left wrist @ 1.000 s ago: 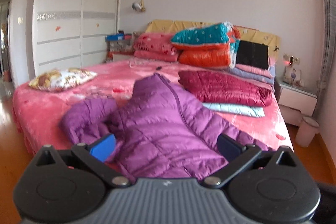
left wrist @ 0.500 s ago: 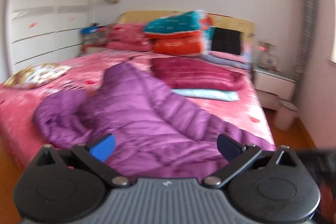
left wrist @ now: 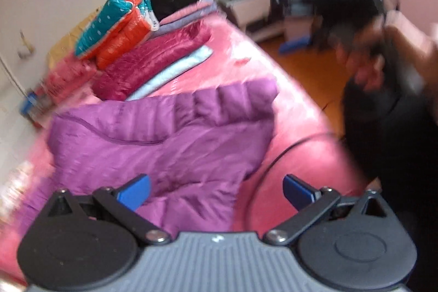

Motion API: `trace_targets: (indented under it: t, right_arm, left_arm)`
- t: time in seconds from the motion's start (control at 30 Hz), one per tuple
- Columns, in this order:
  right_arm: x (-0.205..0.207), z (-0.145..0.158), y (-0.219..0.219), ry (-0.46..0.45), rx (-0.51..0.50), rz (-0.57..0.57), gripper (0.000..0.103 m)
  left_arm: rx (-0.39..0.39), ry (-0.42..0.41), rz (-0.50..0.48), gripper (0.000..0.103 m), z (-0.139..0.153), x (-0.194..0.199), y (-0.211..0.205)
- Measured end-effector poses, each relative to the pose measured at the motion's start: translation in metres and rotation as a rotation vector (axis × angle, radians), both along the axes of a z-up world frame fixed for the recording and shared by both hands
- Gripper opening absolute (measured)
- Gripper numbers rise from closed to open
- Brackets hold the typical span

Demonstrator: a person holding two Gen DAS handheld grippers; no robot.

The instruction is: Fold large clothes

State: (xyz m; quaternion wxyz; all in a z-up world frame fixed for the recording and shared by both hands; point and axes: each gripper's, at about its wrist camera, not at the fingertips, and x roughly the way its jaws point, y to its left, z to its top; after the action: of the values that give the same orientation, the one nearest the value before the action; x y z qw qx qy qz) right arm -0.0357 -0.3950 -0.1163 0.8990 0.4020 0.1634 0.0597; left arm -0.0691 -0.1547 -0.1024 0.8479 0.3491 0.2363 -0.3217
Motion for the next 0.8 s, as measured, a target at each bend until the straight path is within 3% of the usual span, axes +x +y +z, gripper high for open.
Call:
trace_targets:
  t: [0.17,0.27,0.33,0.37,0.43,0.5,0.63,0.8]
  right_arm:
    - [0.002,0.002,-0.003,0.005,-0.025,-0.006,0.103]
    - [-0.009,-0.001,-0.018,0.003,-0.032,-0.007,0.103]
    - [-0.011,-0.007,-0.025,0.005,-0.031,-0.008,0.103]
    - [-0.014,-0.010,-0.028,0.005,-0.035,-0.010,0.103]
    - [-0.011,-0.011,-0.029,0.006,-0.068,-0.019,0.103]
    - [-0.009,-0.010,-0.030,0.007,-0.113,-0.030,0.103]
    - [-0.001,-0.014,-0.037,0.034,-0.147,-0.045,0.103]
    - [0.007,-0.017,-0.050,0.088,-0.151,-0.063,0.103]
  left_arm:
    - [0.144,-0.070,0.027,0.101,-0.029,0.009,-0.023]
    - [0.208,-0.120,0.042,0.094,-0.040,0.021,-0.035]
    - [0.207,-0.150,0.067,0.081,-0.039,0.030,-0.037]
    - [0.191,-0.151,0.084,0.077,-0.036,0.034,-0.036]
    - [0.132,-0.132,0.138,0.052,-0.026,0.045,-0.029]
    - [0.045,-0.107,0.218,0.044,-0.013,0.057,-0.015]
    - [-0.236,-0.058,0.458,0.044,0.027,0.086,0.043]
    - [-0.343,-0.136,0.649,0.035,0.051,0.097,0.098]
